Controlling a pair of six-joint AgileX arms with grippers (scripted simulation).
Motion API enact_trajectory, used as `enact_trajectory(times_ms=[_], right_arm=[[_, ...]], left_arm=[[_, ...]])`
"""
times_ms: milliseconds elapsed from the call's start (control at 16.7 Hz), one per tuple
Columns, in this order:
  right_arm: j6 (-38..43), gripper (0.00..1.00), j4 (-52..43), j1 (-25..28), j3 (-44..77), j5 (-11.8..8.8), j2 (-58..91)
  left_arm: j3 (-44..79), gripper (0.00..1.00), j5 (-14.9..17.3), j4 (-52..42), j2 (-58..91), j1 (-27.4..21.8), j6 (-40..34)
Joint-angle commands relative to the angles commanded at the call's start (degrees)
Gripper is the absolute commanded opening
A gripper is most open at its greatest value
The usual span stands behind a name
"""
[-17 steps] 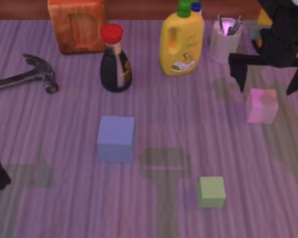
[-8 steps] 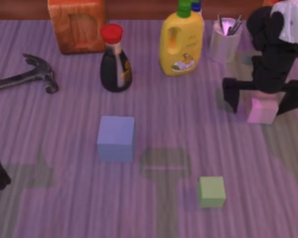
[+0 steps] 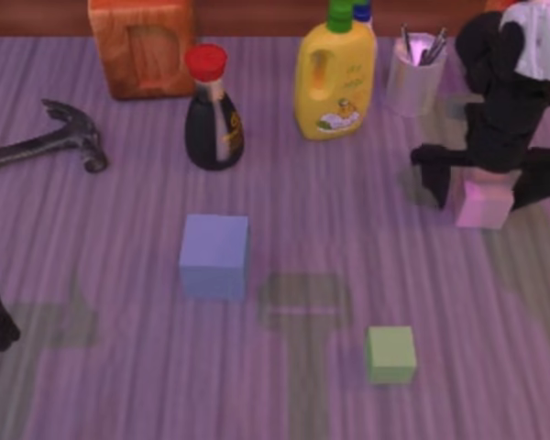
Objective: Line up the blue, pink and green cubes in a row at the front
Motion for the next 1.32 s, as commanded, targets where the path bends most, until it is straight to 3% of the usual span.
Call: enact_trajectory(times_ms=[420, 1020, 1320], right_arm=[[0.0, 0.02, 0.0, 0.0, 0.0, 0.0, 0.0], [-0.2, 0.00, -0.6, 0.0, 0.4, 0.3, -1.2], [-0.3, 0.00, -8.8, 0.5, 6.4, 0.3, -3.0]], left_arm=[[0.0, 1.00, 0.0, 0.0, 0.0, 0.0, 0.0], [0.0, 1.00, 0.0, 0.0, 0.0, 0.0, 0.0], [0.0, 1.00, 0.0, 0.0, 0.0, 0.0, 0.0]])
